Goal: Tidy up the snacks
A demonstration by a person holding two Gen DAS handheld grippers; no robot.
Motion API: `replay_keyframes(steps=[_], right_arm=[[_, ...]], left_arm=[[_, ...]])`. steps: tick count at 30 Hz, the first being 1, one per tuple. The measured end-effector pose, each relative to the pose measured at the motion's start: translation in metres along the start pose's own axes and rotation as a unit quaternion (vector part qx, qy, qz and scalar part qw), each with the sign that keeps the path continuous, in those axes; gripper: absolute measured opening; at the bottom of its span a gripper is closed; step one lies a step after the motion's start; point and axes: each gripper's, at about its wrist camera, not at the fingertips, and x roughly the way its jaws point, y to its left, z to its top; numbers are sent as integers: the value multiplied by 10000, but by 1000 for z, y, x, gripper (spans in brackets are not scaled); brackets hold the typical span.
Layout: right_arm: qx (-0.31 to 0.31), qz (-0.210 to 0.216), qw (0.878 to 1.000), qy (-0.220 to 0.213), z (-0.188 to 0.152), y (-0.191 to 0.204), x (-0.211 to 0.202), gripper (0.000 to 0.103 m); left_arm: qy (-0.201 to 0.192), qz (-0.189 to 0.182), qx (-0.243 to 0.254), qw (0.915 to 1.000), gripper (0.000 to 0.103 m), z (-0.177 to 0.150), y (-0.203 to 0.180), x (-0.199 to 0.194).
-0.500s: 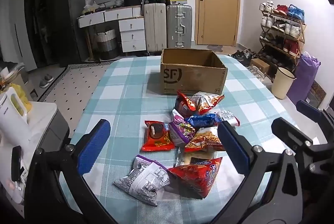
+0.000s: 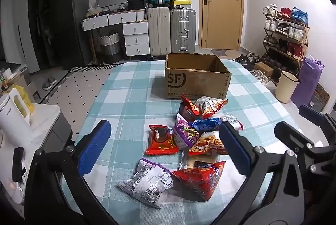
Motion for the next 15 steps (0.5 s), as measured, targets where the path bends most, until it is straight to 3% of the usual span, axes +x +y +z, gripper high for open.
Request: replay_keyframes(steps=[15], right_arm=[[-21,-32,10000,-16,0,3,-2,103]], left_arm=[[51,-32,12,10000,102,-2,1,4]])
